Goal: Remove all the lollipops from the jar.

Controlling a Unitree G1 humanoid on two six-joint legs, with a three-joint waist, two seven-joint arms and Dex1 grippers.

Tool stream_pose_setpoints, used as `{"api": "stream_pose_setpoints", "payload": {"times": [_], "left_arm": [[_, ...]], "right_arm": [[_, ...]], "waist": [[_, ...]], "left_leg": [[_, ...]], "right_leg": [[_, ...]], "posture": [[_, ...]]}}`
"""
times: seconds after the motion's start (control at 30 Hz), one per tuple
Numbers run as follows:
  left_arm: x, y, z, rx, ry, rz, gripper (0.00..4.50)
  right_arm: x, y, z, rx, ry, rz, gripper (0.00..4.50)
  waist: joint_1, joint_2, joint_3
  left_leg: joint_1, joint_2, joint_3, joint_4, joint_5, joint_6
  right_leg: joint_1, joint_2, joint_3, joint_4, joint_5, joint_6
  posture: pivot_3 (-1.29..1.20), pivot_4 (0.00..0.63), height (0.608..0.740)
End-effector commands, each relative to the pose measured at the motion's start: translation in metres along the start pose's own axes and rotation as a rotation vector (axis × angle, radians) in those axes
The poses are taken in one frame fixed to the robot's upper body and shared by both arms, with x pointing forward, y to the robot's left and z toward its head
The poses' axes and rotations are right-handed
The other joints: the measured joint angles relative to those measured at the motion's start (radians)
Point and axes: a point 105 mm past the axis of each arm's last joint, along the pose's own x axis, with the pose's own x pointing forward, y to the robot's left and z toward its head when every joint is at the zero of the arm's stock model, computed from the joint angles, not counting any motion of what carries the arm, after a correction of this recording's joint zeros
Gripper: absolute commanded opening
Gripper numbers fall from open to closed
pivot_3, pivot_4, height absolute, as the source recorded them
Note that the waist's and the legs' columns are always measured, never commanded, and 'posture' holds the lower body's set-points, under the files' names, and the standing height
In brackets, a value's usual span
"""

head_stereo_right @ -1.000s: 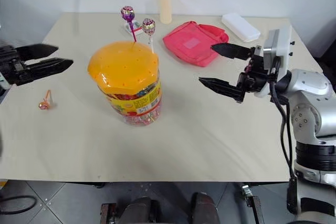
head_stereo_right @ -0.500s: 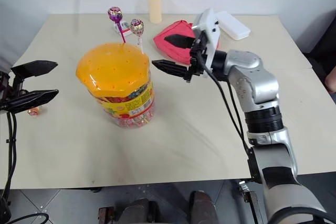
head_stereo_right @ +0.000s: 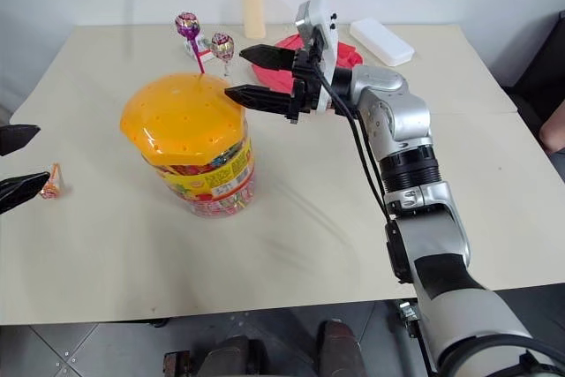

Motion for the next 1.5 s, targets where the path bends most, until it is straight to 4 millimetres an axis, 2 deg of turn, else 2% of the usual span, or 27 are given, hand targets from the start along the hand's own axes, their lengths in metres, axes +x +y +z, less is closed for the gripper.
{"api": "stream_pose_setpoints", "payload": {"times": [0.03,0.07,0.17,0.53,0.83,0.93,1.0,1.07,1.13,1.2,1.37,1.43,1.5], "left_arm": [[0.000,-0.005,0.010,0.049,-0.023,0.002,4.47],[0.000,-0.005,0.010,0.049,-0.025,0.002,4.47],[0.002,-0.004,0.011,0.051,-0.027,0.003,4.50],[0.006,-0.002,0.012,0.054,-0.030,-0.009,4.50],[0.005,0.002,0.015,0.050,-0.030,-0.031,4.50],[0.005,0.002,0.016,0.049,-0.026,-0.047,4.50],[0.005,0.003,0.017,0.050,-0.027,-0.054,4.50],[0.003,0.004,0.017,0.043,-0.022,-0.064,4.50],[0.002,0.004,0.017,0.040,-0.019,-0.071,4.50],[0.001,0.004,0.019,0.036,-0.024,-0.083,4.50],[-0.001,0.006,0.019,0.021,-0.006,-0.104,4.50],[-0.001,0.007,0.019,0.017,-0.001,-0.112,4.50],[0.002,0.008,0.019,0.015,-0.001,-0.122,4.50]], "right_arm": [[0.006,0.001,0.018,-0.069,-0.032,0.033,4.50],[0.008,0.001,0.018,-0.072,-0.028,0.035,4.50],[0.015,-0.001,0.019,-0.077,-0.027,0.029,3.89],[0.020,0.001,0.030,-0.106,-0.051,0.027,0.06],[0.010,0.002,0.093,-0.213,-0.186,-0.031,0.02],[-0.007,-0.005,0.115,-0.256,-0.196,-0.137,0.02],[-0.022,-0.015,0.115,-0.266,-0.140,-0.233,0.02],[-0.054,-0.024,0.083,-0.266,0.109,-0.317,0.02],[-0.075,-0.025,0.063,-0.246,0.252,-0.359,0.02],[-0.111,-0.026,0.029,-0.169,0.433,-0.452,0.02],[-0.187,-0.011,-0.048,0.048,0.770,-0.652,0.02],[-0.208,-0.001,-0.071,0.126,0.858,-0.706,0.02],[-0.217,0.004,-0.084,0.176,0.892,-0.743,0.02]], "waist": [[-0.001,0.000,0.000],[-0.003,0.000,0.000],[-0.005,0.000,0.000],[-0.004,0.000,0.000],[-0.004,0.001,0.000],[-0.001,0.001,0.000],[0.002,0.001,0.000],[0.008,0.001,0.000],[0.014,0.000,0.000],[0.019,0.000,0.000],[0.027,0.000,0.000],[0.028,0.000,0.000],[0.027,0.001,0.000]], "left_leg": [[0.000,0.000,0.000,0.000,0.000,0.000],[0.000,0.000,0.000,0.000,0.000,0.000],[0.000,0.000,0.000,0.000,0.000,0.000],[0.000,0.000,0.000,-0.001,0.000,0.000],[0.000,0.000,0.000,-0.001,0.000,0.000],[0.000,0.000,0.000,-0.001,0.000,0.000],[0.000,0.000,0.001,-0.001,0.000,0.000],[0.000,-0.001,0.001,-0.001,0.000,0.000],[0.000,-0.001,0.001,-0.001,0.000,0.000],[0.000,-0.001,0.003,-0.001,-0.001,0.001],[-0.001,0.000,0.006,-0.002,-0.001,0.000],[-0.001,0.000,0.006,-0.002,-0.001,0.000],[-0.001,0.000,0.008,-0.002,-0.001,0.000]], "right_leg": [[0.000,0.000,0.000,0.000,0.000,0.000],[0.000,0.000,0.000,0.000,0.000,0.000],[0.000,0.000,0.000,0.000,0.000,0.000],[0.000,0.000,0.000,0.000,0.000,0.000],[-0.001,0.000,0.000,0.000,0.000,0.000],[-0.001,0.000,0.000,0.000,0.000,0.000],[0.000,0.000,0.000,0.000,0.000,0.000],[0.000,0.000,0.000,0.000,0.000,0.000],[0.001,0.000,0.000,0.000,0.000,0.000],[0.001,-0.001,0.001,-0.001,0.000,0.000],[0.000,-0.001,0.000,-0.007,0.000,0.000],[-0.001,-0.001,0.000,-0.008,0.000,0.000],[-0.001,-0.001,0.001,-0.008,0.000,0.000]], "posture": [[0.00,0.150,0.740],[0.00,0.150,0.740],[0.00,0.150,0.740],[0.00,0.150,0.740],[0.00,0.150,0.740],[0.00,0.150,0.740],[0.00,0.150,0.740],[0.00,0.150,0.740],[0.00,0.150,0.740],[0.00,0.150,0.740],[0.00,0.150,0.740],[0.00,0.150,0.740],[0.00,0.150,0.740]]}}
